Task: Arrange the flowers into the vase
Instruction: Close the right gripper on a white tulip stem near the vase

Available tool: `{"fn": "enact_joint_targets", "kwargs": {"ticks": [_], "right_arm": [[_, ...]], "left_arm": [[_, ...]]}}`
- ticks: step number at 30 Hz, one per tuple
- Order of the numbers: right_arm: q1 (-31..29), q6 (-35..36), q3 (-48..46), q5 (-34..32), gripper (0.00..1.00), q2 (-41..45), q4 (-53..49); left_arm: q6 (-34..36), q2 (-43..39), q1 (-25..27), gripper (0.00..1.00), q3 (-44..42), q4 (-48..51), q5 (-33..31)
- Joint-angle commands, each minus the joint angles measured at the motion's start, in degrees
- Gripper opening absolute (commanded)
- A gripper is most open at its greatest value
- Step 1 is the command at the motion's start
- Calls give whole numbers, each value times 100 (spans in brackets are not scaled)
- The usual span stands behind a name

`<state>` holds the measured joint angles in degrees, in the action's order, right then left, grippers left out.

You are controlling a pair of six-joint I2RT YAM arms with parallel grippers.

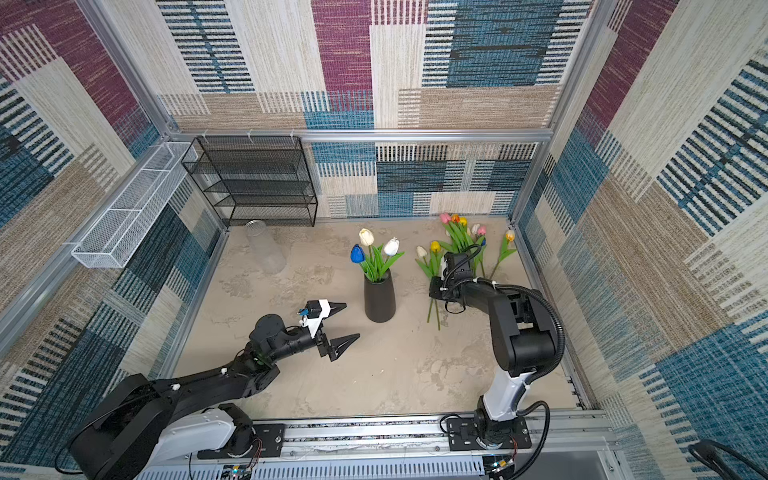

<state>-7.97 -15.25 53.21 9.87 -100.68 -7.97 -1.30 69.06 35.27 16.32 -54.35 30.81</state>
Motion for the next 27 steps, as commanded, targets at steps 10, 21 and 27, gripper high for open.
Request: {"fn": "enact_joint_targets", "kwargs": {"ticks": [10, 21, 27], "right_arm": [[-150, 162, 197, -435, 6, -132, -279], [-204, 198, 382, -468, 4, 132, -538], [-231, 211, 486, -460, 8, 224, -694]], "left_arm": [[25, 25, -2, 99, 47, -23, 66], [-2, 16, -3, 99, 56, -22, 75], [-2, 29, -3, 99, 50, -23, 75]]}}
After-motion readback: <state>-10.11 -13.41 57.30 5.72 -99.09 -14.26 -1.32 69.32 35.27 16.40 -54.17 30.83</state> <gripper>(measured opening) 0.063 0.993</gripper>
